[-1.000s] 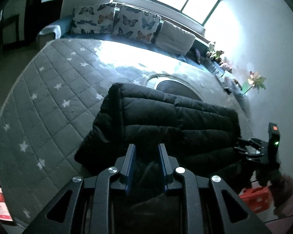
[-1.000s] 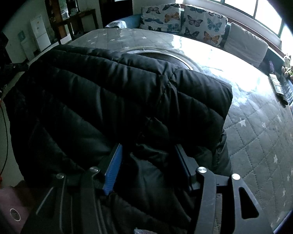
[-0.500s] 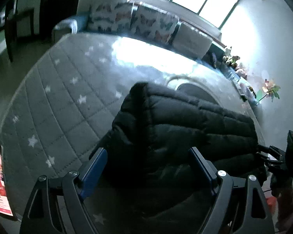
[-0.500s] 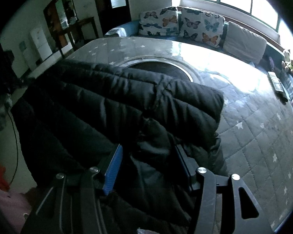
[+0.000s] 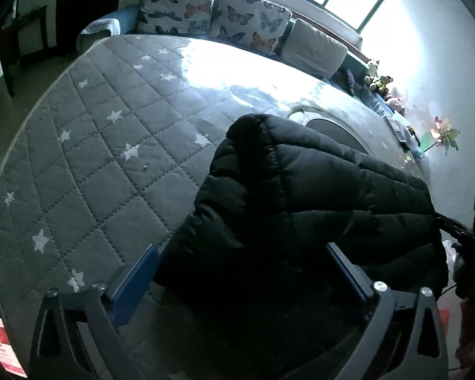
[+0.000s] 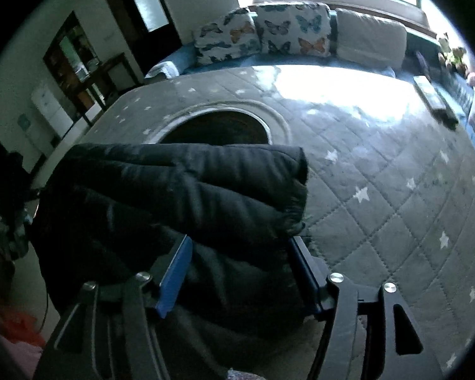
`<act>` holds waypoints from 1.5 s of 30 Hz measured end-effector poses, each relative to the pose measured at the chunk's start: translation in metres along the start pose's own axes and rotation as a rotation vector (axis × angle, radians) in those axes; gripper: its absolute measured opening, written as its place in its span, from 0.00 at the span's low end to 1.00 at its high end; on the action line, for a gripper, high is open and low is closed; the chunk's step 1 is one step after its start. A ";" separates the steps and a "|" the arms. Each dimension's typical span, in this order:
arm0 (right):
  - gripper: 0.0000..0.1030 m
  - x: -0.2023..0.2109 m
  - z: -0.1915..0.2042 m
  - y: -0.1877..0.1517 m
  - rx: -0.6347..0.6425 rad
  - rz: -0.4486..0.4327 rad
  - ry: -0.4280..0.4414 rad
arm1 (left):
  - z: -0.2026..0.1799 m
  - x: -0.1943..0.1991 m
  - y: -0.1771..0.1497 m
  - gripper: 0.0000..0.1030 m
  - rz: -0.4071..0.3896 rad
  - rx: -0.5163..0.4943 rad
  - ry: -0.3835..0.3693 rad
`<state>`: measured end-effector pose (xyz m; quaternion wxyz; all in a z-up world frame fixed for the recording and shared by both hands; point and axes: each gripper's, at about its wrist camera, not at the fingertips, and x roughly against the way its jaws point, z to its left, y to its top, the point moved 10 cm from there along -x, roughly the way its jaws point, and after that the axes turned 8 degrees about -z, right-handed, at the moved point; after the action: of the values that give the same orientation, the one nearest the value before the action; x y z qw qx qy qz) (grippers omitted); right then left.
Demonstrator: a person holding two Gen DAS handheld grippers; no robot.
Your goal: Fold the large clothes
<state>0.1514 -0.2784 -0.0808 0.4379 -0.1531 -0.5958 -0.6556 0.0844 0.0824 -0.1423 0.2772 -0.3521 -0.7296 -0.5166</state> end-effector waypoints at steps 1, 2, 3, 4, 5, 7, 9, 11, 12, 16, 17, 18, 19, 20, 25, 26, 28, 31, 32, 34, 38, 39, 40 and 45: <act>0.72 -0.004 -0.003 0.000 -0.014 0.005 0.011 | 0.002 -0.003 -0.002 1.00 0.005 0.013 -0.011; 0.75 -0.007 -0.006 -0.001 -0.028 0.009 0.020 | 0.004 -0.005 -0.003 1.00 0.008 0.022 -0.022; 0.80 -0.011 -0.009 0.000 -0.040 0.010 0.030 | 0.005 -0.008 -0.003 1.00 0.009 0.026 -0.028; 0.84 -0.011 -0.010 0.000 -0.047 0.010 0.040 | 0.006 -0.010 -0.004 1.00 0.012 0.030 -0.040; 0.85 -0.014 -0.013 -0.001 -0.058 0.014 0.057 | 0.007 -0.013 -0.005 1.00 0.015 0.033 -0.044; 0.97 -0.018 -0.017 -0.002 -0.069 0.014 0.072 | 0.008 -0.018 -0.006 1.00 0.018 0.026 -0.048; 0.99 -0.026 -0.021 -0.005 -0.091 0.024 0.106 | 0.008 -0.021 -0.005 1.00 0.018 0.004 -0.046; 1.00 -0.032 -0.024 -0.008 -0.123 0.040 0.156 | 0.007 -0.024 -0.005 1.00 0.020 -0.005 -0.043; 1.00 -0.035 -0.027 -0.010 -0.143 0.050 0.178 | 0.007 -0.026 -0.005 1.00 0.022 -0.008 -0.042; 1.00 -0.043 -0.030 -0.018 -0.211 0.097 0.248 | 0.005 -0.031 -0.004 1.00 0.024 -0.015 -0.042; 1.00 -0.046 -0.029 -0.020 -0.230 0.107 0.267 | 0.005 -0.032 -0.004 1.00 0.024 -0.016 -0.043; 1.00 -0.045 -0.029 -0.021 -0.232 0.103 0.275 | 0.005 -0.033 -0.004 1.00 0.025 -0.018 -0.045; 1.00 -0.044 -0.029 -0.021 -0.229 0.105 0.276 | 0.004 -0.035 -0.004 1.00 0.025 -0.018 -0.049; 1.00 -0.044 -0.028 -0.021 -0.226 0.108 0.275 | 0.005 -0.034 -0.004 1.00 0.025 -0.017 -0.053; 1.00 -0.043 -0.023 -0.019 -0.248 0.133 0.301 | 0.004 -0.041 -0.005 1.00 0.020 -0.019 -0.072; 1.00 -0.043 -0.021 -0.020 -0.249 0.139 0.302 | 0.004 -0.041 -0.005 1.00 0.019 -0.018 -0.074; 1.00 -0.043 -0.016 -0.021 -0.255 0.152 0.309 | 0.003 -0.043 -0.006 1.00 0.023 -0.010 -0.088; 1.00 -0.041 -0.015 -0.023 -0.263 0.162 0.315 | 0.005 -0.047 -0.007 1.00 0.040 0.008 -0.113; 1.00 -0.040 -0.012 -0.024 -0.267 0.170 0.322 | 0.006 -0.048 -0.007 1.00 0.044 0.013 -0.118; 1.00 -0.038 -0.012 -0.026 -0.269 0.174 0.323 | 0.006 -0.051 -0.007 1.00 0.054 0.018 -0.129; 1.00 -0.030 -0.008 -0.032 -0.260 0.181 0.334 | 0.007 -0.054 -0.005 1.00 0.062 0.009 -0.122; 1.00 -0.028 -0.007 -0.033 -0.254 0.182 0.329 | 0.007 -0.055 -0.005 1.00 0.060 0.004 -0.115; 1.00 -0.027 -0.005 -0.035 -0.251 0.183 0.324 | 0.006 -0.055 -0.004 1.00 0.055 -0.003 -0.105; 0.99 -0.025 -0.001 -0.038 -0.247 0.189 0.309 | 0.000 -0.059 -0.002 1.00 0.042 -0.038 -0.077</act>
<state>0.1379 -0.2734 -0.1239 0.5617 -0.1584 -0.4198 -0.6951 0.1183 0.0682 -0.1891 0.2530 -0.3924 -0.7223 -0.5103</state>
